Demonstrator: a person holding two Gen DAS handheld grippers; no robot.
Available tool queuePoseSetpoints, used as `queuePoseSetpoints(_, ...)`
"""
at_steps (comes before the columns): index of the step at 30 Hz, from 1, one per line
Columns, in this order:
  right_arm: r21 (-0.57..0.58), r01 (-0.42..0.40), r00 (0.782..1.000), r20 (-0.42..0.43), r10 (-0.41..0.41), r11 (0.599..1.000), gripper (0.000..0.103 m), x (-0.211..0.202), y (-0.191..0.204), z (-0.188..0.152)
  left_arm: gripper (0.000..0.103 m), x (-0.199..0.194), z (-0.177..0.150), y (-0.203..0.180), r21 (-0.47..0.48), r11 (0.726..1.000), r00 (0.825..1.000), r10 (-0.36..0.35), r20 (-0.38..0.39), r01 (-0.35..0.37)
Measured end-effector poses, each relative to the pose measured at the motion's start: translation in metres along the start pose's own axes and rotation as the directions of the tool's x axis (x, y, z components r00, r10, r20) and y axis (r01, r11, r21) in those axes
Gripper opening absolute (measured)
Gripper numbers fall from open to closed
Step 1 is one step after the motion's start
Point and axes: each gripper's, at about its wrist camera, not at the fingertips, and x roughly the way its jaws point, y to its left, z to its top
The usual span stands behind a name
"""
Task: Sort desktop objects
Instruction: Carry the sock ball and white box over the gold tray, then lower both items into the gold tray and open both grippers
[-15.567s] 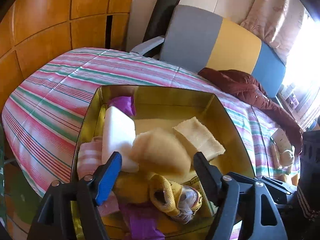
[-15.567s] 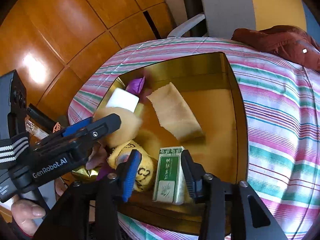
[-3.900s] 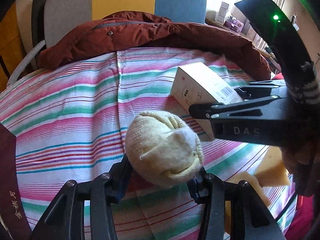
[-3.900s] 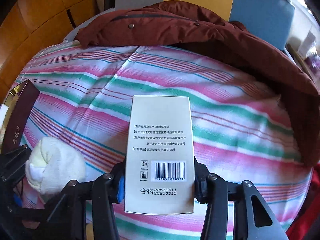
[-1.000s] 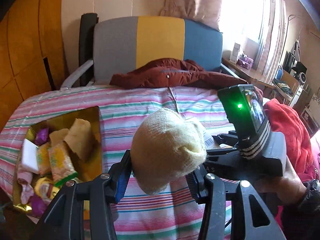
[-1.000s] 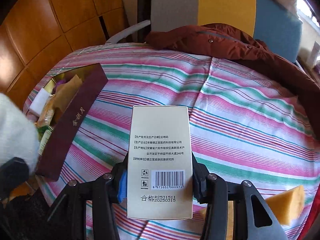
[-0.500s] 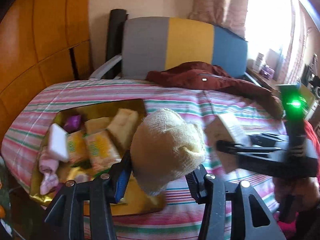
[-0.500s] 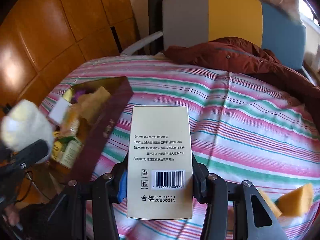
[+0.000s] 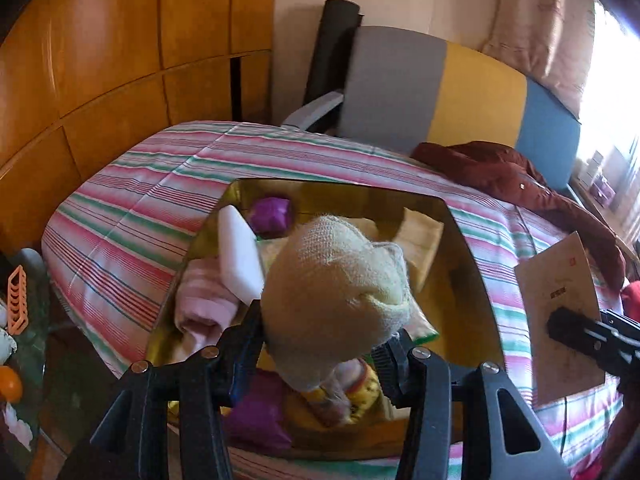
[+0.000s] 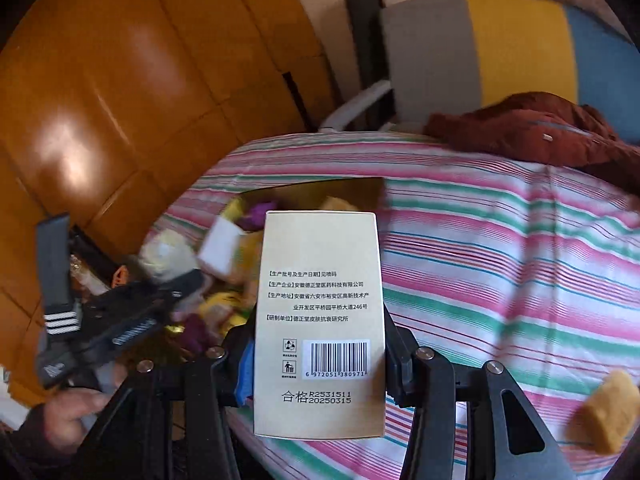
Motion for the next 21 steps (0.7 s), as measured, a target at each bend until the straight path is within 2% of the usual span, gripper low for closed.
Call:
queuePoseSetpoints(4,-0.057,0.011,0.999,-0.035,-0.013,0.998,0.050,0.024,0.024,0.005,0.050,0.015,0.004,0.001,0.012,1.000,1.000,0.026,-0.013,-0.026)
queuePoseSetpoints(8,-0.084,0.036,0.993,-0.105,-0.045,0.996,0.050,0.054,0.036,0.004,0.050,0.037,0.007,0.001,0.008,0.999,0.998,0.035,-0.057,-0.035)
queuePoseSetpoints(15,-0.087,0.131,0.977,-0.157,-0.143,0.988,0.050,0.093,0.023,0.006,0.050,0.062,0.002,-0.003,0.032,0.999,0.995,0.043,-0.088,-0.041)
queuePoseSetpoints(21,-0.087,0.153,0.971,-0.172,-0.166,0.984,0.050,0.108,0.020,0.010,0.052,0.075,0.001,-0.003,0.023,0.999,0.994,0.028,-0.105,-0.026)
